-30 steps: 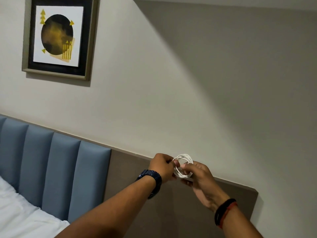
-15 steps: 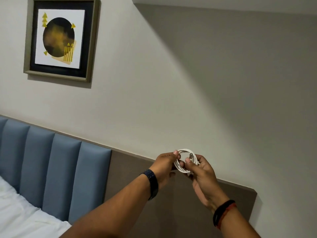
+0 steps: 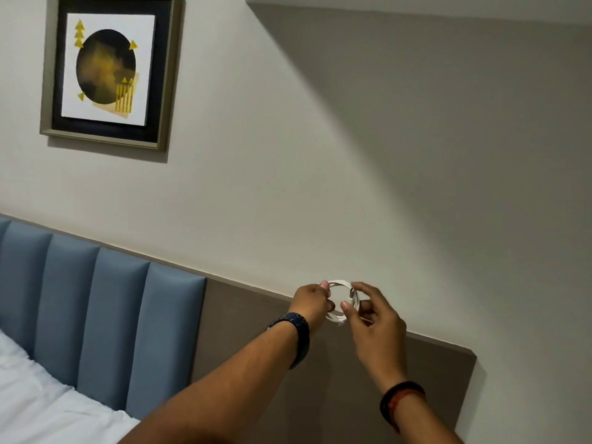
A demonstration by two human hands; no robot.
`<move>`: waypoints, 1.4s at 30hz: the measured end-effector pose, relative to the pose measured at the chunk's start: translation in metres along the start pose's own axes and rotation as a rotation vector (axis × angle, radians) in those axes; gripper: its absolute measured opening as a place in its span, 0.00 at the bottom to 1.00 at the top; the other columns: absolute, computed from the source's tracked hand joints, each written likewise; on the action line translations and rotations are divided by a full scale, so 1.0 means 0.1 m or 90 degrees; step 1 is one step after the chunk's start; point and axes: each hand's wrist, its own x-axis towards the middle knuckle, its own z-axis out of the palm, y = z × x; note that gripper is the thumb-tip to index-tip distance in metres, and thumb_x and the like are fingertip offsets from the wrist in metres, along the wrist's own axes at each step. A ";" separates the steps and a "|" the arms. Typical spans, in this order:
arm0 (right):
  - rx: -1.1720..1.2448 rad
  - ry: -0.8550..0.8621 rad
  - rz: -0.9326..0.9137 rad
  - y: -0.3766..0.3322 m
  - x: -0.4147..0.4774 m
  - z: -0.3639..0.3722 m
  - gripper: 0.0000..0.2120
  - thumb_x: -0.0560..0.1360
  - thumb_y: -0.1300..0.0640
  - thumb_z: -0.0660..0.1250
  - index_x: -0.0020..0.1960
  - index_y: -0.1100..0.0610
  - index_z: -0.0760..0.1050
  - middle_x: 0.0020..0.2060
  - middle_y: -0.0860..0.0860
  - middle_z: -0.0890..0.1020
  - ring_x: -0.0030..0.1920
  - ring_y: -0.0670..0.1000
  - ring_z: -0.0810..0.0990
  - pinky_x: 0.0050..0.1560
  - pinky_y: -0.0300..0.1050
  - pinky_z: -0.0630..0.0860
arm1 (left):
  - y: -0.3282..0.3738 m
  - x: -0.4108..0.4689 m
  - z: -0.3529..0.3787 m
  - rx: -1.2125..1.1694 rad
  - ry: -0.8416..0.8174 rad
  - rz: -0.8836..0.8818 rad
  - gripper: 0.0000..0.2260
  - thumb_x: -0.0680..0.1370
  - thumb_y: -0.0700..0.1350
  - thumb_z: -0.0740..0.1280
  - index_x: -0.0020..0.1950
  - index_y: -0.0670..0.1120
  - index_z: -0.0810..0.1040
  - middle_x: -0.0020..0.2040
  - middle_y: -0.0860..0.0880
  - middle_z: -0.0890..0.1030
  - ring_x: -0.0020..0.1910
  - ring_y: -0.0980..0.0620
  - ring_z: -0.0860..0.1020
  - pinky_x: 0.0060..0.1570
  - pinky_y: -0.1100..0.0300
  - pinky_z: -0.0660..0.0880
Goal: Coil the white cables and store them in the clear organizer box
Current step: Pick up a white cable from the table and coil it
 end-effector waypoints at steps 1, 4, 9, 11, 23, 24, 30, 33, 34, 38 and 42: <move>-0.041 0.009 -0.030 0.00 -0.03 0.00 0.14 0.72 0.58 0.71 0.56 0.45 0.78 0.32 0.45 0.79 0.34 0.42 0.79 0.32 0.29 0.73 | -0.01 0.01 0.01 -0.001 0.000 -0.005 0.15 0.82 0.49 0.54 0.39 0.45 0.71 0.30 0.49 0.71 0.28 0.53 0.67 0.28 0.61 0.61; -0.095 0.036 -0.071 0.02 -0.08 0.02 0.13 0.74 0.58 0.69 0.57 0.49 0.79 0.35 0.47 0.81 0.37 0.47 0.81 0.35 0.37 0.77 | -0.06 0.00 0.04 0.001 0.003 -0.016 0.14 0.82 0.49 0.53 0.43 0.44 0.72 0.30 0.49 0.72 0.28 0.53 0.68 0.28 0.61 0.62; -0.037 0.013 -0.031 0.13 -0.11 0.04 0.12 0.75 0.59 0.66 0.47 0.42 0.69 0.31 0.49 0.82 0.31 0.47 0.80 0.31 0.43 0.77 | -0.09 0.02 0.06 0.016 0.024 -0.022 0.13 0.82 0.48 0.53 0.44 0.44 0.71 0.31 0.49 0.72 0.31 0.52 0.70 0.31 0.61 0.64; 0.079 -0.006 0.043 0.14 -0.11 0.05 0.13 0.76 0.59 0.66 0.45 0.40 0.68 0.32 0.53 0.83 0.34 0.48 0.82 0.35 0.46 0.81 | -0.10 0.04 0.05 0.018 0.021 -0.025 0.13 0.82 0.48 0.54 0.42 0.44 0.71 0.31 0.50 0.72 0.30 0.53 0.70 0.31 0.61 0.64; 0.355 0.078 0.154 0.27 -0.12 0.08 0.09 0.74 0.70 0.66 0.40 0.59 0.70 0.34 0.51 0.84 0.39 0.48 0.85 0.37 0.38 0.81 | -0.23 0.16 0.03 -0.164 0.004 -0.059 0.12 0.81 0.40 0.57 0.38 0.40 0.72 0.30 0.45 0.71 0.30 0.50 0.72 0.32 0.58 0.79; 0.387 0.077 0.174 0.27 -0.10 0.07 0.08 0.74 0.70 0.65 0.41 0.60 0.70 0.36 0.54 0.84 0.39 0.50 0.85 0.37 0.38 0.81 | -0.25 0.16 0.02 -0.165 0.004 -0.051 0.11 0.81 0.39 0.59 0.39 0.40 0.73 0.30 0.45 0.73 0.30 0.50 0.74 0.31 0.58 0.79; 0.484 0.035 0.277 0.32 -0.05 -0.03 0.05 0.74 0.70 0.64 0.43 0.64 0.70 0.39 0.61 0.82 0.37 0.52 0.85 0.35 0.40 0.81 | -0.51 0.19 -0.01 -0.047 0.055 0.006 0.06 0.75 0.42 0.69 0.40 0.41 0.80 0.34 0.46 0.80 0.33 0.47 0.80 0.26 0.60 0.77; 0.477 0.027 0.303 0.38 -0.08 -0.04 0.05 0.74 0.70 0.65 0.43 0.64 0.70 0.38 0.61 0.82 0.37 0.53 0.85 0.34 0.39 0.81 | -0.62 0.18 -0.01 0.022 0.124 0.024 0.06 0.71 0.42 0.74 0.46 0.41 0.84 0.36 0.46 0.83 0.34 0.48 0.82 0.33 0.58 0.80; 0.467 0.027 0.311 0.41 -0.10 -0.03 0.05 0.74 0.70 0.65 0.43 0.64 0.70 0.38 0.61 0.82 0.37 0.53 0.85 0.34 0.40 0.81 | -0.66 0.17 0.01 0.049 0.146 0.032 0.07 0.69 0.42 0.75 0.47 0.43 0.85 0.38 0.45 0.85 0.37 0.48 0.83 0.40 0.55 0.82; 0.408 0.034 0.347 0.55 -0.16 -0.01 0.05 0.74 0.70 0.65 0.44 0.64 0.70 0.39 0.62 0.83 0.41 0.57 0.85 0.37 0.43 0.83 | -0.80 0.10 0.07 0.213 0.165 0.075 0.08 0.71 0.46 0.73 0.50 0.49 0.84 0.44 0.45 0.86 0.43 0.48 0.84 0.48 0.52 0.81; 0.382 0.033 0.375 0.70 -0.24 -0.04 0.06 0.75 0.71 0.64 0.43 0.63 0.70 0.39 0.63 0.83 0.40 0.57 0.85 0.36 0.43 0.83 | -0.97 0.05 0.11 0.268 0.111 0.076 0.10 0.75 0.49 0.69 0.54 0.48 0.83 0.47 0.44 0.86 0.47 0.46 0.83 0.52 0.52 0.79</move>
